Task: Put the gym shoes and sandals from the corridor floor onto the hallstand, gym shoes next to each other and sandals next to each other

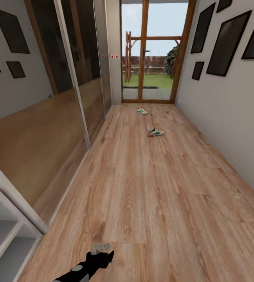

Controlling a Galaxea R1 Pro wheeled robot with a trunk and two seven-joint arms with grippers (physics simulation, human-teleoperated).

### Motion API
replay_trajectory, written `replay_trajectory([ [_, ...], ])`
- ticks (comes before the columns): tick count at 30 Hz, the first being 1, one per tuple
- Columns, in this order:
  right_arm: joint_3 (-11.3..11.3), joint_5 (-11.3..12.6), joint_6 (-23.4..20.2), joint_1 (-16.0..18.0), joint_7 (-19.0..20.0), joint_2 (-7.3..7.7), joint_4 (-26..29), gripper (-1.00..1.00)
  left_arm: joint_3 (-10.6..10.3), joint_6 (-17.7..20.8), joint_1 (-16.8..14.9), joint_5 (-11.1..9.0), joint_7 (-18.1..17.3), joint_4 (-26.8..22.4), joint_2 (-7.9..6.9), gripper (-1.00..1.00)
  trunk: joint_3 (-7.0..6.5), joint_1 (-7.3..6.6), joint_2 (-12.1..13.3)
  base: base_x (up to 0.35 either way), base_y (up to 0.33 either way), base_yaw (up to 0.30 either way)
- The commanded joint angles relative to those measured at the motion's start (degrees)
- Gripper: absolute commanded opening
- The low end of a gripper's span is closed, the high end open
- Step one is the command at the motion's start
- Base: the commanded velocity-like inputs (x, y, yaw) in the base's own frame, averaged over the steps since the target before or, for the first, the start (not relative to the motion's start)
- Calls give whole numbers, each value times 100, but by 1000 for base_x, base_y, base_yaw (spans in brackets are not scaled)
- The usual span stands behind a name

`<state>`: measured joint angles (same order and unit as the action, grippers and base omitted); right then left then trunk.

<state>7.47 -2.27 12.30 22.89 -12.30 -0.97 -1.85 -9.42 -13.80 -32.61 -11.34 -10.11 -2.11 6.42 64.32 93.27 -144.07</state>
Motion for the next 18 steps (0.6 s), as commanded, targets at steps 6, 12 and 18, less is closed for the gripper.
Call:
replay_trajectory([
  [6, 0, -1, 0, -3, 0, 0, 0, 100, -1, 0, 0, 0, 0, 0, 0, 100, 0, 0, 0, 348, 81, 0],
  [12, 0, -1, 0, -4, 0, 0, 0, 100, -2, 0, 0, 0, 0, 0, 0, 100, 0, 0, 0, 348, 81, 0],
  [18, 0, -1, 0, -4, 0, 0, 0, 100, -2, 0, 0, 0, 0, 0, 0, 100, 0, 0, 0, 348, 81, 0],
])
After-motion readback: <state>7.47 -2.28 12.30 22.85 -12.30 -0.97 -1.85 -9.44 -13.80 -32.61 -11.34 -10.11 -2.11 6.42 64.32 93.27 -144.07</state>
